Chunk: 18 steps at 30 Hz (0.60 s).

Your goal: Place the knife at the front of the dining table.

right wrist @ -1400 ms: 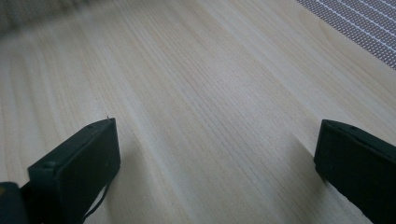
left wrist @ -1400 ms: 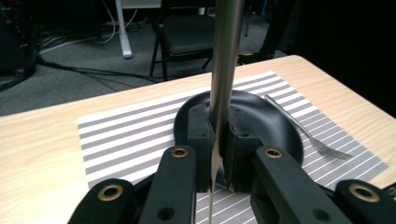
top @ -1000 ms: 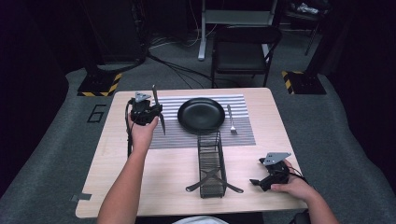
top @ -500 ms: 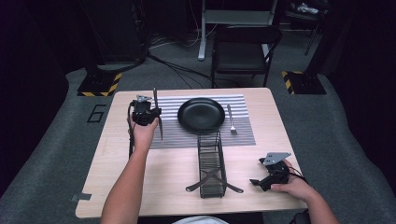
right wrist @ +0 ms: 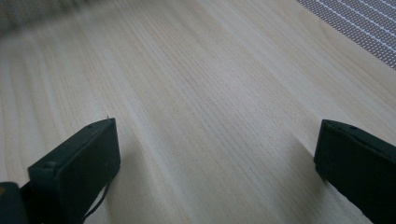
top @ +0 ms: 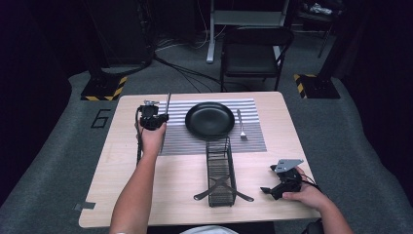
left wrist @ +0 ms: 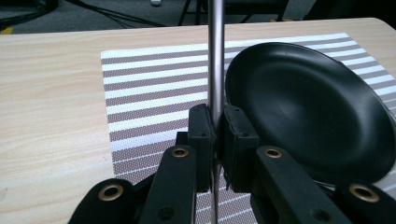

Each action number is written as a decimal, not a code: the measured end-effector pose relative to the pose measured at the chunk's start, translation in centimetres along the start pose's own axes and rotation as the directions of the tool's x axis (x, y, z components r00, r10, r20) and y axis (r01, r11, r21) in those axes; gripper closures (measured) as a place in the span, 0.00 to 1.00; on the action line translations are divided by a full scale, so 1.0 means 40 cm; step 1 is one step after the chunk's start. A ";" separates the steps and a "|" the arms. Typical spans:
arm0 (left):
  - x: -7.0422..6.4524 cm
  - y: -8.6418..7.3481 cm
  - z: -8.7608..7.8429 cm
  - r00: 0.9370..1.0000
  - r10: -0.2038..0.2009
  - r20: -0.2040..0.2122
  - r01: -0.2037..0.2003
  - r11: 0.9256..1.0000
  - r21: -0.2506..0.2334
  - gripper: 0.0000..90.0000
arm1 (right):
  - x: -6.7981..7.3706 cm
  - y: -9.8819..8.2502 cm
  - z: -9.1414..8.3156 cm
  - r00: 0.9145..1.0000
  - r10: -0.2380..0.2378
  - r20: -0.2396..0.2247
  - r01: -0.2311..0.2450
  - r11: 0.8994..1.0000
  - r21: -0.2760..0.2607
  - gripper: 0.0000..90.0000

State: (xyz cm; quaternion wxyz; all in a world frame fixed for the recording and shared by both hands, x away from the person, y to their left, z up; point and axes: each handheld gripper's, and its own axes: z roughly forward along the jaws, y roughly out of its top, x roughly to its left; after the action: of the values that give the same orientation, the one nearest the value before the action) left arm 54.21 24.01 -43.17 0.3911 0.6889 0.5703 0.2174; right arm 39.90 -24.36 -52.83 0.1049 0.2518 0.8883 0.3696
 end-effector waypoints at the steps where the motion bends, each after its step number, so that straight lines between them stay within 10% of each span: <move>1: 0.000 -0.002 0.007 1.000 -0.003 -0.006 0.003 1.000 -0.006 0.92 | 0.000 0.000 0.000 1.000 0.000 0.000 0.000 1.000 0.000 0.00; 18: -0.001 -0.031 0.096 0.994 -0.080 -0.073 0.076 0.995 -0.059 0.92 | 0.000 0.000 0.000 1.000 0.000 0.000 0.000 1.000 0.000 0.00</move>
State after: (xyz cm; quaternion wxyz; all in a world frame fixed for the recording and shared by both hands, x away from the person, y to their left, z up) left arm 56.32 22.91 -46.44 0.3966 0.6461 0.6049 0.2437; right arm 39.90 -24.37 -52.83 0.1048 0.2519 0.8881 0.3698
